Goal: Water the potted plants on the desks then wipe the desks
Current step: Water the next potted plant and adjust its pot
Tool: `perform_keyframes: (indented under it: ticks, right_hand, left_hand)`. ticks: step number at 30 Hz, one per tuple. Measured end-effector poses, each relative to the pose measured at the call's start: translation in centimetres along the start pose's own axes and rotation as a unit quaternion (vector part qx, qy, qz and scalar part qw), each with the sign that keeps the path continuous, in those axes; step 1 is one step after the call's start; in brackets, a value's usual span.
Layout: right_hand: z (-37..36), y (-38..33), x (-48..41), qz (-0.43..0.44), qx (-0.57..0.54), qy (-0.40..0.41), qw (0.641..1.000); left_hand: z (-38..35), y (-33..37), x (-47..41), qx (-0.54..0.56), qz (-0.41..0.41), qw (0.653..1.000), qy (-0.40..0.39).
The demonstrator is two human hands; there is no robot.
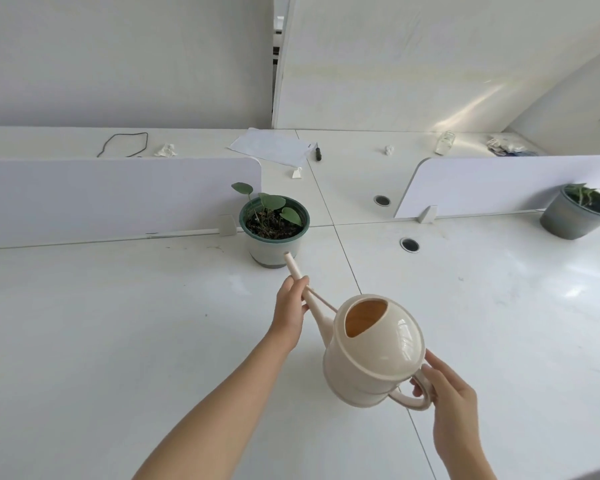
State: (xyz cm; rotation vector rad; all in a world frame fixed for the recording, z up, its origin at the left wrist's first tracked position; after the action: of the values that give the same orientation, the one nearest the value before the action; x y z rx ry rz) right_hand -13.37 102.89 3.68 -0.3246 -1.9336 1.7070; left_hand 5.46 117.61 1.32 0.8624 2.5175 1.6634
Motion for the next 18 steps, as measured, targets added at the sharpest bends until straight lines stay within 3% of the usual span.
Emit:
perform_keyframes:
  ticks: [18]
  right_hand:
    - [-8.9,1.8,-0.3,-0.044,0.058,-0.232,0.97]
  left_hand:
    - [11.8,0.8,11.4,0.091,-0.143,0.964,0.207]
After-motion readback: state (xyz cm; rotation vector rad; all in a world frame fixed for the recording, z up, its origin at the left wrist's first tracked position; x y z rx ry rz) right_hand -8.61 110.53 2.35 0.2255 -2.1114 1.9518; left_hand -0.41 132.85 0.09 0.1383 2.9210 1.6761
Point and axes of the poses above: each hand's wrist, its own x-axis away from the middle knuckle, its own z-axis out of the back of the hand, y = z × x, the point moved 2 cm from there along -x, towards the middle knuckle, and after that the axes turned 13 degrees about -y, right-handed, at the moved point
